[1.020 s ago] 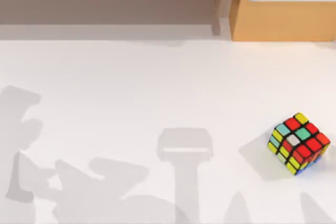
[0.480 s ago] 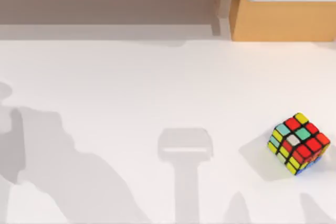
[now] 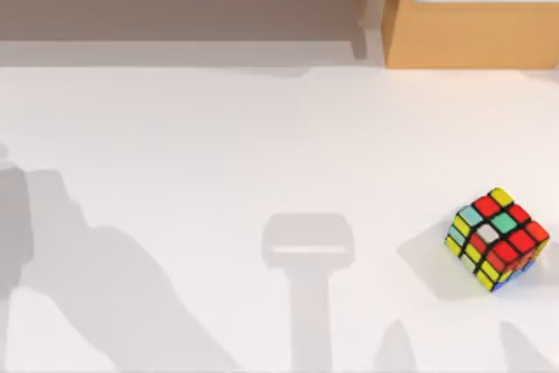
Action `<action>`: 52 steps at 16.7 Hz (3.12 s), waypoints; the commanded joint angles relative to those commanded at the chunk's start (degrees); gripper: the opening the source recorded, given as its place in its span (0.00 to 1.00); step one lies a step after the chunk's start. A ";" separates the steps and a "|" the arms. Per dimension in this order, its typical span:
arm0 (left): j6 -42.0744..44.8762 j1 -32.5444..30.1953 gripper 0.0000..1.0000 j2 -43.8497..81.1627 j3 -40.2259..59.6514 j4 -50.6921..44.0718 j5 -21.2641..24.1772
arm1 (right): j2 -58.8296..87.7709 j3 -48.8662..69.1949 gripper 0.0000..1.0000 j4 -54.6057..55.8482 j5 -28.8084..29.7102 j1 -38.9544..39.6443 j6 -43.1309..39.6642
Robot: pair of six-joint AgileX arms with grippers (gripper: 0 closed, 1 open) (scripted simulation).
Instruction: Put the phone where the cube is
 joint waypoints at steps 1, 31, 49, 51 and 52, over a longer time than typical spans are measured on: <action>-0.07 -0.30 1.00 -0.17 -0.17 0.13 0.00 | 0.00 0.00 1.00 0.00 0.00 0.00 0.00; 0.05 -0.01 0.00 4.22 -3.96 8.18 0.03 | 0.00 0.00 1.00 0.00 0.00 0.00 0.00; -5.85 -3.87 0.00 -0.75 2.16 1.05 0.68 | 0.00 0.00 1.00 0.00 0.00 0.00 0.00; -11.45 -7.98 0.00 -0.43 5.39 -0.41 0.37 | 0.00 0.00 1.00 0.00 0.00 0.00 0.00; -14.86 -10.49 0.00 0.01 7.21 -1.29 0.19 | 0.00 0.00 1.00 0.00 0.00 0.00 0.00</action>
